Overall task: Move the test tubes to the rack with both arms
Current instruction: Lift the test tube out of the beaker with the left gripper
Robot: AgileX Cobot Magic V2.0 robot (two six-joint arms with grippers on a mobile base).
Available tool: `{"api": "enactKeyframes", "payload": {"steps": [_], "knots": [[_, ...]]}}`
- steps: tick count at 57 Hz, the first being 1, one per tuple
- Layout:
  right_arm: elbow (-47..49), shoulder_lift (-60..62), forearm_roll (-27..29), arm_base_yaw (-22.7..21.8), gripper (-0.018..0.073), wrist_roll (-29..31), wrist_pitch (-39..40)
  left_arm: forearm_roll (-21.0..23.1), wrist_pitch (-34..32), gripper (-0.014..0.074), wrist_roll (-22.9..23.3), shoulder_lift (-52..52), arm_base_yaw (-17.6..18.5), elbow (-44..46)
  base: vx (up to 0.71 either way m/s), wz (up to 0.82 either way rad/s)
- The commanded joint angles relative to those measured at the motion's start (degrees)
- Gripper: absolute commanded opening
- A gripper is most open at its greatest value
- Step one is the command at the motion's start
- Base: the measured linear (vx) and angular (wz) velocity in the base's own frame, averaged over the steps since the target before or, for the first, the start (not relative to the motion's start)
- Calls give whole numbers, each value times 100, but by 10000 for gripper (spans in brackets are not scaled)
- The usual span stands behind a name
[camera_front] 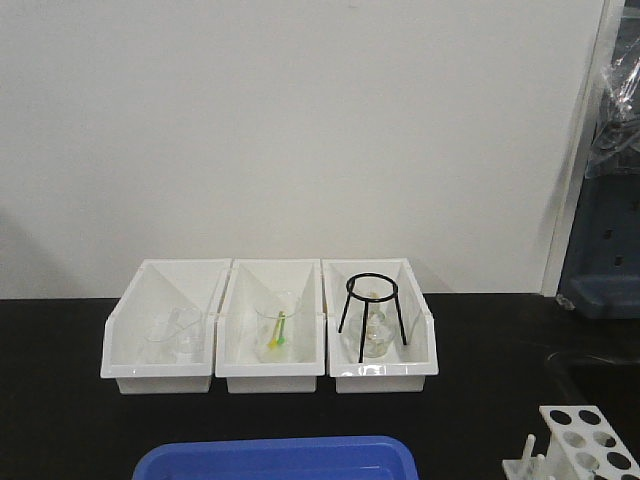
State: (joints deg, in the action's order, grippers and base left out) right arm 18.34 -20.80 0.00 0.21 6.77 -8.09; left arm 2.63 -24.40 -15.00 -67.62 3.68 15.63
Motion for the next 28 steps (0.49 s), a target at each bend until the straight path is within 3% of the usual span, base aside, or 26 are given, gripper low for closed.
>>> {"api": "enactKeyframes", "payload": {"steps": [1,28], "knots": [[197,-65,0,-23,435,5,468,58,-423,115,263,296,35,222,0,0],[197,-65,0,-23,435,5,557,58,889,115,516,1255,35,1742,0,0]]}}
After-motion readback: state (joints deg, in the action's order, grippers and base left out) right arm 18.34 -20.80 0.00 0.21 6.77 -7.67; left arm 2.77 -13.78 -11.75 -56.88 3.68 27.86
